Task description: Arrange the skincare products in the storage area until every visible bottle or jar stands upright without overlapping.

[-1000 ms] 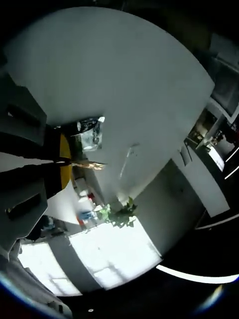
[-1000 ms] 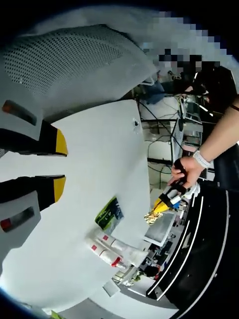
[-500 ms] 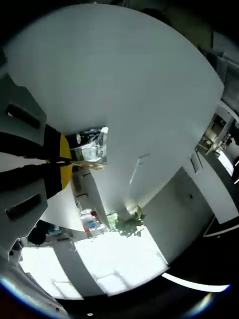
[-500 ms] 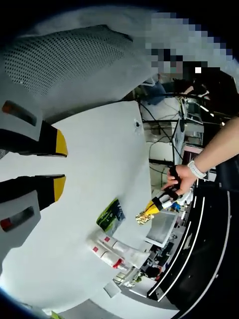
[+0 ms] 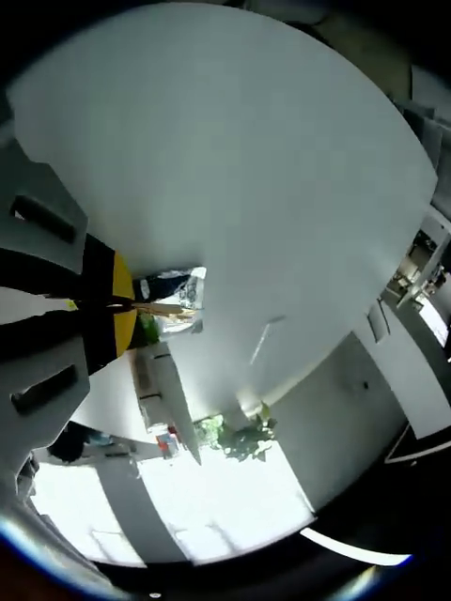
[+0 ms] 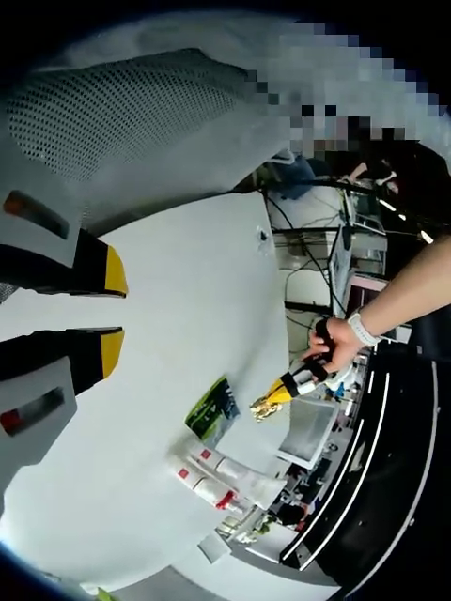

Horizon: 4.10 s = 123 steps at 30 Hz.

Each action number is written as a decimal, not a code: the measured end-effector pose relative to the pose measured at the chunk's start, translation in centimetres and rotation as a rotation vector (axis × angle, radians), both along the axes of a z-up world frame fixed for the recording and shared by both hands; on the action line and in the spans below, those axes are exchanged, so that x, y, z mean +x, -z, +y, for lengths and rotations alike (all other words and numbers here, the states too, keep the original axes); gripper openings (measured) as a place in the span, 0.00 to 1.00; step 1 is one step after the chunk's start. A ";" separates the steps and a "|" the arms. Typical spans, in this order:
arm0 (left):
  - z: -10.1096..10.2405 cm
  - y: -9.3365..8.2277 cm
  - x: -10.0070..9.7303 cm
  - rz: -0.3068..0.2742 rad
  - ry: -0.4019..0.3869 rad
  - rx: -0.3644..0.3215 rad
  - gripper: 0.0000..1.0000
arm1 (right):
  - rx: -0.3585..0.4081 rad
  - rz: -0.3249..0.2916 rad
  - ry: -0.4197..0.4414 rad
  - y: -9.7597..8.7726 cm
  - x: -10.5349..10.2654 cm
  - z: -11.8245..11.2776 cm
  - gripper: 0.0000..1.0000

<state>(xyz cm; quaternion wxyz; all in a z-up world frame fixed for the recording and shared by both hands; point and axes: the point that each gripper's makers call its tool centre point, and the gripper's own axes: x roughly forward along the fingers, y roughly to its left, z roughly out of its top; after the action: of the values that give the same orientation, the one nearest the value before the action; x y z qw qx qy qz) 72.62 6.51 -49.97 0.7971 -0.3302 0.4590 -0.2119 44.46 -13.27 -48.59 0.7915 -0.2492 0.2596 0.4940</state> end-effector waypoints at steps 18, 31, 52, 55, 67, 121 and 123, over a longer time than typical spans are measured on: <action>0.9 2.2 0.8 0.058 -0.012 -0.021 0.00 | -0.018 0.036 -0.016 0.7 -0.3 0.1 0.04; 1.0 3.7 1.6 0.108 -0.031 -0.021 0.00 | -0.030 0.048 -0.019 1.0 -0.4 0.1 0.03; 1.3 5.5 1.1 0.210 0.074 0.123 0.02 | -0.038 0.055 -0.038 1.3 -0.8 0.3 0.03; 1.8 5.6 1.3 0.217 0.078 0.140 0.03 | -0.040 0.056 -0.039 1.3 -0.8 0.3 0.03; 2.7 6.0 1.4 0.278 0.121 0.165 0.05 | -0.034 0.069 -0.037 1.4 -0.8 0.3 0.01; -0.2 -2.8 -13.6 -0.182 0.196 0.430 0.42 | 0.077 0.068 -0.098 -0.7 -1.9 1.7 0.00; 0.0 -3.4 -14.1 -0.194 0.175 0.425 0.46 | 0.081 0.070 -0.091 -0.7 -1.8 1.6 0.00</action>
<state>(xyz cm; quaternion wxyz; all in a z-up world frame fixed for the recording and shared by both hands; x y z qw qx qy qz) 58.49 6.54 -46.58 0.8675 -0.0922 0.4416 -0.2095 42.65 -11.64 -47.86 0.7682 -0.2109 0.2553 0.5478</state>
